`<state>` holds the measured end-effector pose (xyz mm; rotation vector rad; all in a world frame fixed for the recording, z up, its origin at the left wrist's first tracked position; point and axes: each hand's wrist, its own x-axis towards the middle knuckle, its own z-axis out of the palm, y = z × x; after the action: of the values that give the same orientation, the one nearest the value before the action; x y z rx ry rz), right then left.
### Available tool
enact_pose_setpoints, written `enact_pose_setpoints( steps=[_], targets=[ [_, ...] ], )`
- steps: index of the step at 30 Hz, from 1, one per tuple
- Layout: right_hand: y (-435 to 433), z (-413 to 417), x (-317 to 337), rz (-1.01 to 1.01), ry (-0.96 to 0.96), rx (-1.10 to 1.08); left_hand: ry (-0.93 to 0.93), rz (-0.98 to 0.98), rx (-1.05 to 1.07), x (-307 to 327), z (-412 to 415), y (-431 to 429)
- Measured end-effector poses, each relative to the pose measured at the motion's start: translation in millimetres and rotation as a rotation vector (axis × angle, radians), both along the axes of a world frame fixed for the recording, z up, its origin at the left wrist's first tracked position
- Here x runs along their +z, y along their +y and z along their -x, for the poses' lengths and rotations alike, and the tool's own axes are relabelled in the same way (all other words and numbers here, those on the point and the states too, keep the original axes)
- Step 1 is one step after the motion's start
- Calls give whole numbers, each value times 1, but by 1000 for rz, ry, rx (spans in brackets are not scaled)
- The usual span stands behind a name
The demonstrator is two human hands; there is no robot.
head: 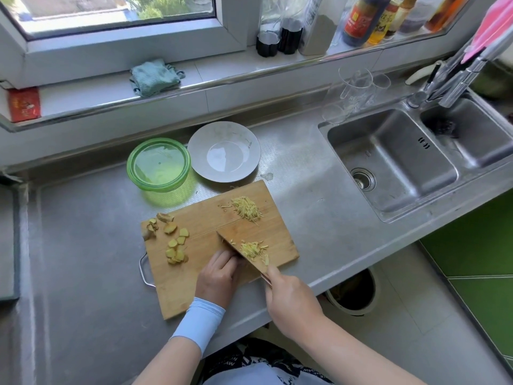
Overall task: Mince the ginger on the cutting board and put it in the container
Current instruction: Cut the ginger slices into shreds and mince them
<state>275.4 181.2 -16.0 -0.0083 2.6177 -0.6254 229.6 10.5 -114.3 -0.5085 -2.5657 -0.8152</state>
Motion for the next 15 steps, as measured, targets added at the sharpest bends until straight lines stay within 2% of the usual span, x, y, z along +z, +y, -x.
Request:
enact_pose_setpoints(
  steps=[5, 15],
  targets=[
    [-22, 27, -1, -42, 15, 29, 29, 10, 0, 5, 0, 1],
    [-4, 4, 0, -32, 15, 30, 9, -10, -3, 1, 0, 1]
  ],
)
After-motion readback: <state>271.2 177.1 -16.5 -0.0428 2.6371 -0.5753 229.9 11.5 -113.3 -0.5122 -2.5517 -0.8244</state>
